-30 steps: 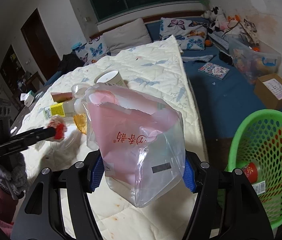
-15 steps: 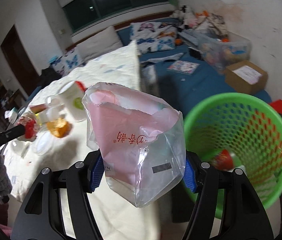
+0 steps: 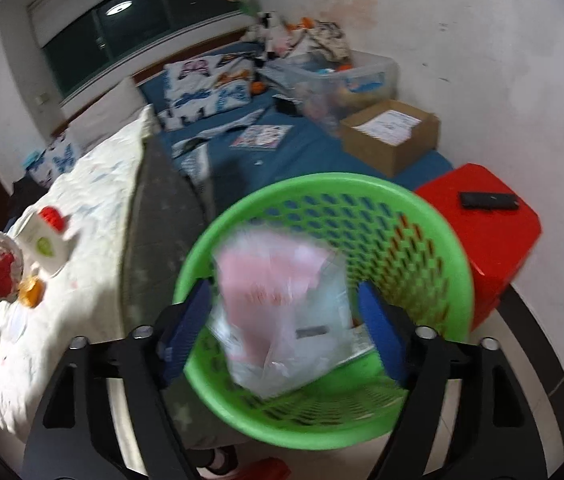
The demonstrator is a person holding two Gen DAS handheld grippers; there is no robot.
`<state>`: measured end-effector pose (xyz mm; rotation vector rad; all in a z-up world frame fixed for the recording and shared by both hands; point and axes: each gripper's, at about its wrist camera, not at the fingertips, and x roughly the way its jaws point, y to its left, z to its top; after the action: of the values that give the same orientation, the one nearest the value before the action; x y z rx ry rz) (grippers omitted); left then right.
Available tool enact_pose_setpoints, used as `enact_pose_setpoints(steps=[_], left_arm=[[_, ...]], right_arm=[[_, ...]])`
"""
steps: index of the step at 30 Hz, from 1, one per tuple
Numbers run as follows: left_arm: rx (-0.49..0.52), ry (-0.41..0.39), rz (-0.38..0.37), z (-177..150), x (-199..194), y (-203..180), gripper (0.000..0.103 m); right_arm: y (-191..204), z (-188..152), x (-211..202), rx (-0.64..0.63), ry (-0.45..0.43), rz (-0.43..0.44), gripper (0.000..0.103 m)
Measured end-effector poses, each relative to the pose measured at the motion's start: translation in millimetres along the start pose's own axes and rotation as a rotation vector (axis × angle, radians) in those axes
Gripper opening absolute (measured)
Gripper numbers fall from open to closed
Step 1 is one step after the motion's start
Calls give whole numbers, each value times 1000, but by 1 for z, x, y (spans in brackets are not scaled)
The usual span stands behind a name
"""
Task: Collect trash
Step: 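Carry bag and tissue to the green basket and open both tools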
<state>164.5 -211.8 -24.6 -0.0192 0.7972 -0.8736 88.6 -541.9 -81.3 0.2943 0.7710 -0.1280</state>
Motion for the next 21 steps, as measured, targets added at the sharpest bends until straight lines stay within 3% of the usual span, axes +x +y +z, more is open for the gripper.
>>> enact_pose_setpoints(steps=[21], left_arm=[[104, 174, -74, 18, 113, -75, 47]], right_arm=[[-44, -14, -39, 54, -51, -16, 83]])
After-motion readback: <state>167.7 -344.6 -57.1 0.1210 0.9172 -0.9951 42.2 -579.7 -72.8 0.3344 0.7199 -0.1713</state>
